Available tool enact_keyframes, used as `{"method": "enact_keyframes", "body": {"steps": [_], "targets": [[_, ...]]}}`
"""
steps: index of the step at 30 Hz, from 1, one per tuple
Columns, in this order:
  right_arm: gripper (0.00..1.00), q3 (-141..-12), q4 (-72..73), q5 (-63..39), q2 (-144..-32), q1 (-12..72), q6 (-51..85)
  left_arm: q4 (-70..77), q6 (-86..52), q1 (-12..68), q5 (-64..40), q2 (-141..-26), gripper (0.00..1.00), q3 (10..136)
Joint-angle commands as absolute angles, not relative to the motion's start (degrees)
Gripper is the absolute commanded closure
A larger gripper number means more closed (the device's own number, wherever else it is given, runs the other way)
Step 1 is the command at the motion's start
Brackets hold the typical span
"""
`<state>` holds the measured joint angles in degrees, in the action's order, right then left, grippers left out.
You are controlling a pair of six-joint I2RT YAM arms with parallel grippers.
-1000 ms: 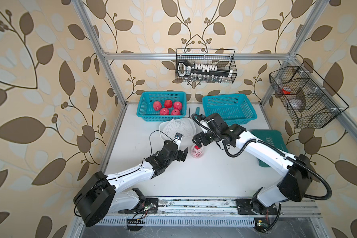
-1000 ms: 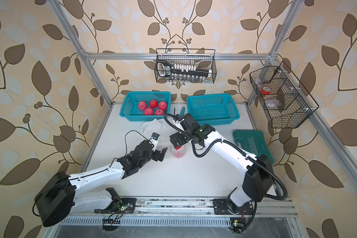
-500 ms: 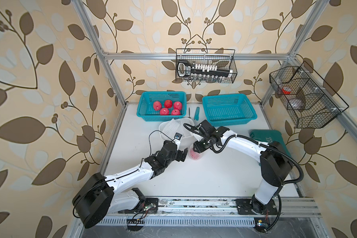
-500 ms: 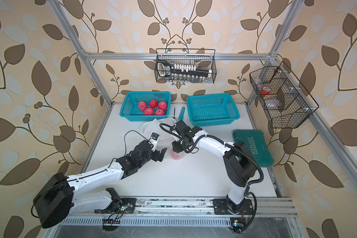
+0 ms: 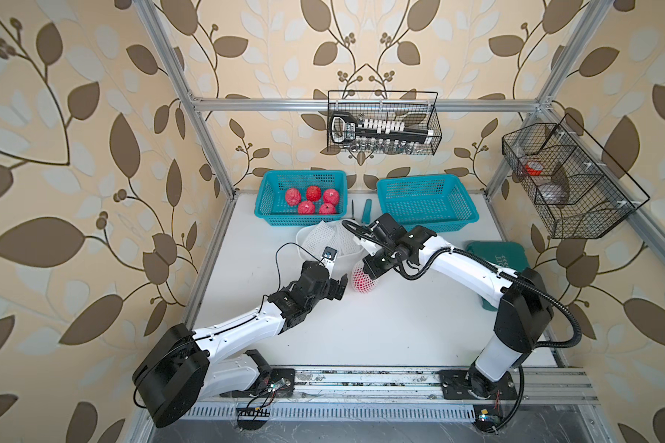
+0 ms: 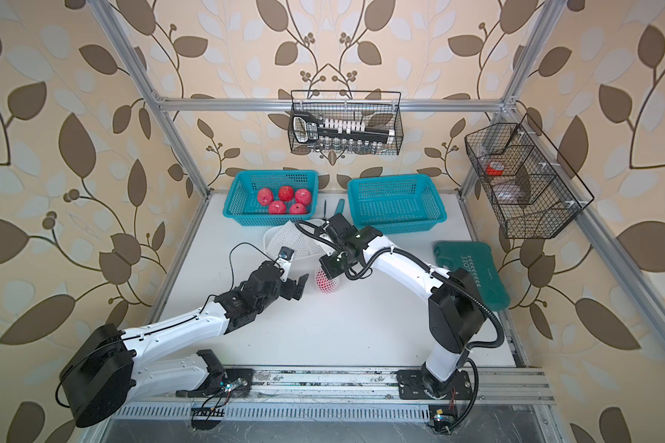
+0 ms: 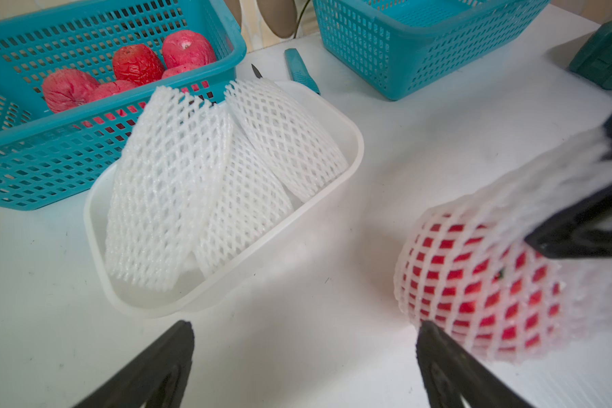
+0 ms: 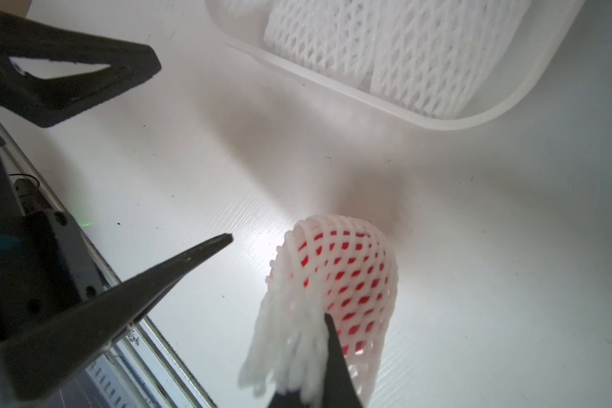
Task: Remove foam nets from apples
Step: Remove the foam net from the apple.
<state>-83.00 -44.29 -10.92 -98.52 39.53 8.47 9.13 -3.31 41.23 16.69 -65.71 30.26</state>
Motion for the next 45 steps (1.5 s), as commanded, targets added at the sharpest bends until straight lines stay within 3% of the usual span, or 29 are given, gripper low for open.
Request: {"method": "enact_keyframes", "body": {"steps": [1, 6, 9, 12, 15, 18, 21, 23, 25, 28, 32, 38, 45], "targets": [[1.00, -86.1, -48.1, -6.3, -97.7, 39.9, 8.1, 10.2, -2.5, 41.3, 17.9, -63.2, 0.01, 30.9], [1.00, -85.6, -48.0, -4.7, -101.3, 39.8, 6.8, 11.6, -1.2, 41.2, 16.4, -62.1, 0.01, 31.2], [1.00, -84.9, -45.6, -10.9, -101.6, 38.5, 7.4, 11.7, -1.3, 41.1, 16.0, -62.1, 0.01, 31.6], [1.00, -86.5, -47.6, 2.0, -103.2, 41.9, 7.2, 12.0, -1.7, 41.0, 15.6, -62.2, 0.01, 31.3], [1.00, -83.2, -42.0, -17.6, -102.5, 36.9, 8.7, 11.9, -1.8, 40.8, 15.7, -62.7, 0.01, 31.4], [1.00, -83.9, -44.8, -0.8, -103.3, 39.4, 8.1, 11.6, -1.7, 40.8, 15.7, -62.6, 0.01, 31.5], [1.00, -81.7, -41.1, -15.5, -102.4, 35.6, 9.6, 11.9, -2.1, 40.6, 15.9, -62.5, 0.01, 31.0], [1.00, -82.4, -42.3, -5.7, -101.6, 38.4, 8.9, 12.1, -2.2, 40.5, 15.7, -62.7, 0.01, 31.1], [1.00, -83.5, -43.6, -14.1, -102.0, 36.3, 8.7, 11.8, -2.1, 40.5, 15.7, -62.9, 0.01, 31.4], [1.00, -83.3, -42.9, -11.7, -100.8, 36.5, 9.2, 12.6, -1.8, 40.3, 15.2, -62.7, 0.01, 31.4], [1.00, -85.2, -43.7, -20.1, -98.6, 34.4, 8.6, 11.1, -1.8, 38.8, 13.0, -59.3, 0.01, 33.4], [1.00, -92.7, -46.2, -23.5, -96.6, 32.0, 7.5, 9.6, -4.1, 30.5, -0.2, -49.7, 0.01, 38.8], [1.00, -96.8, -30.6, -33.0, -98.7, 31.7, 14.9, 10.0, -7.5, 26.0, 9.5, -51.6, 0.05, 41.7]]}}
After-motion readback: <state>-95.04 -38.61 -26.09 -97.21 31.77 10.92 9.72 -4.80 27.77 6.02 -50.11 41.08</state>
